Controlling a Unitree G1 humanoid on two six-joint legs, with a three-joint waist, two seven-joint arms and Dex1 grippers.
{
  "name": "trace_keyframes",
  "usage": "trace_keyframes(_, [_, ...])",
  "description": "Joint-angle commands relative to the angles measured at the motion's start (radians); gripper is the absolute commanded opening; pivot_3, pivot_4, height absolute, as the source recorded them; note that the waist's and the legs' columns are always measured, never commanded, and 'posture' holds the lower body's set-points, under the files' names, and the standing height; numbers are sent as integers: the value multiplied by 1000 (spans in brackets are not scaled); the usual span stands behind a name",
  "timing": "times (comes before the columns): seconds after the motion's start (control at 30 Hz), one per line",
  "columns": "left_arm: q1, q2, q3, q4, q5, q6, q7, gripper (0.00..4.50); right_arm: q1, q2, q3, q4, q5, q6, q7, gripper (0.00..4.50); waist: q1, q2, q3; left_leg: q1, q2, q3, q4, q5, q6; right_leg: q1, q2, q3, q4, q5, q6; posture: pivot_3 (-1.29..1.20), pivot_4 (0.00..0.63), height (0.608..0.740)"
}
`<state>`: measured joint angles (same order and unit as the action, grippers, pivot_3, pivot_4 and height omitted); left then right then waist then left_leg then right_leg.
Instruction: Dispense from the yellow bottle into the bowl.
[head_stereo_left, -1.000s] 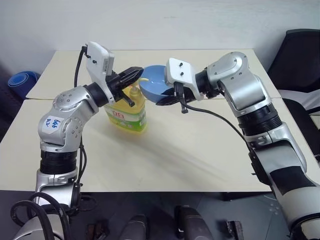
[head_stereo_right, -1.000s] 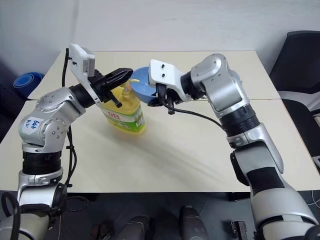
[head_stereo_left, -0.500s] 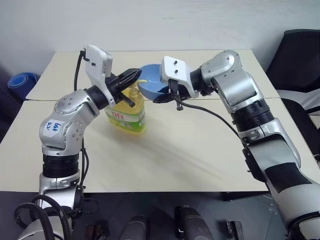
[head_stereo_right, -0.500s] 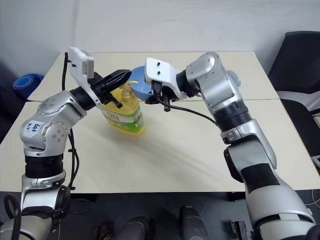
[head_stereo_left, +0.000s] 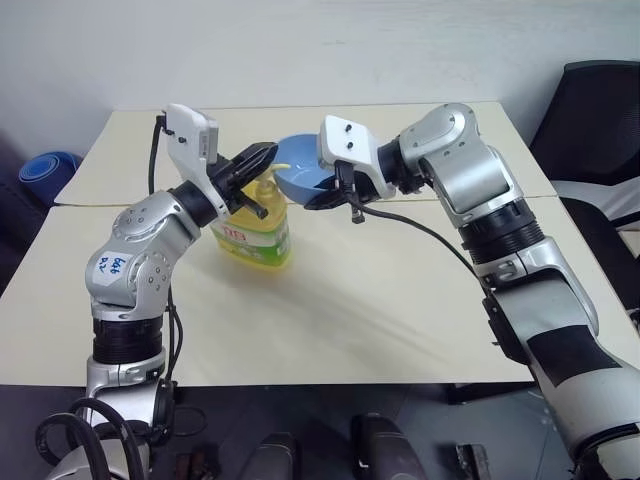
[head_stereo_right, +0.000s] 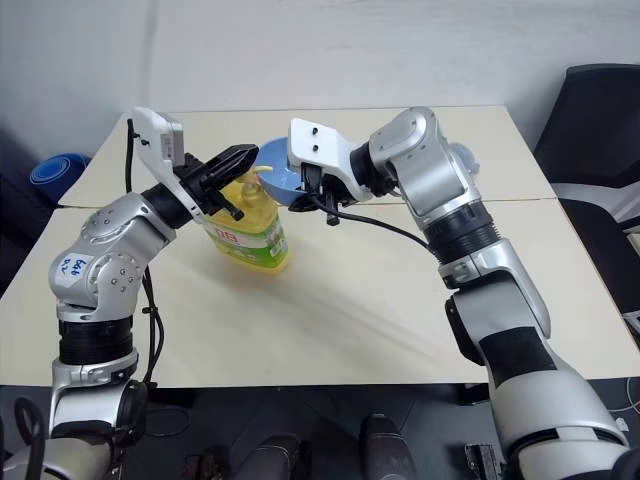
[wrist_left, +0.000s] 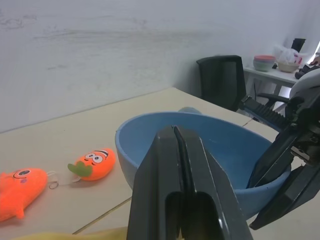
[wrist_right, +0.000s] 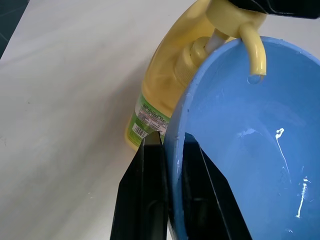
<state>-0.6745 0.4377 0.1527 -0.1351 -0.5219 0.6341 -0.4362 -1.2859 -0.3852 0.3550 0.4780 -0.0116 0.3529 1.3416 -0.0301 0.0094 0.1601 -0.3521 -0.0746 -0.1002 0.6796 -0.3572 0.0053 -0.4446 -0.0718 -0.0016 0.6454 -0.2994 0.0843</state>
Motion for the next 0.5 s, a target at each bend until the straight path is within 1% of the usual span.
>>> trace_keyframes(0.03, [93, -3, -56, 139, 46, 104, 16, 20, -28, 10, -22, -35, 21, -13, -1, 0, 0, 0, 0, 0, 0, 0, 0, 0, 0, 0, 0, 0, 0, 0, 0, 0, 150, 740])
trace_keyframes(0.23, [112, -8, -82, 152, 59, 112, 14, 20, -23, 16, -24, -31, 21, -18, -9, 0, 0, 2, -2, 0, 0, 0, 0, 0, 0, 0, 0, 0, 0, 0, 0, 0, 150, 740])
trace_keyframes(0.5, [128, -23, -88, 157, 68, 95, 24, 20, -15, 19, -28, -40, 21, -16, -11, 0, 0, 3, -6, 1, 0, 0, -1, 0, 0, 0, 0, 1, 0, 0, 0, 0, 150, 740])
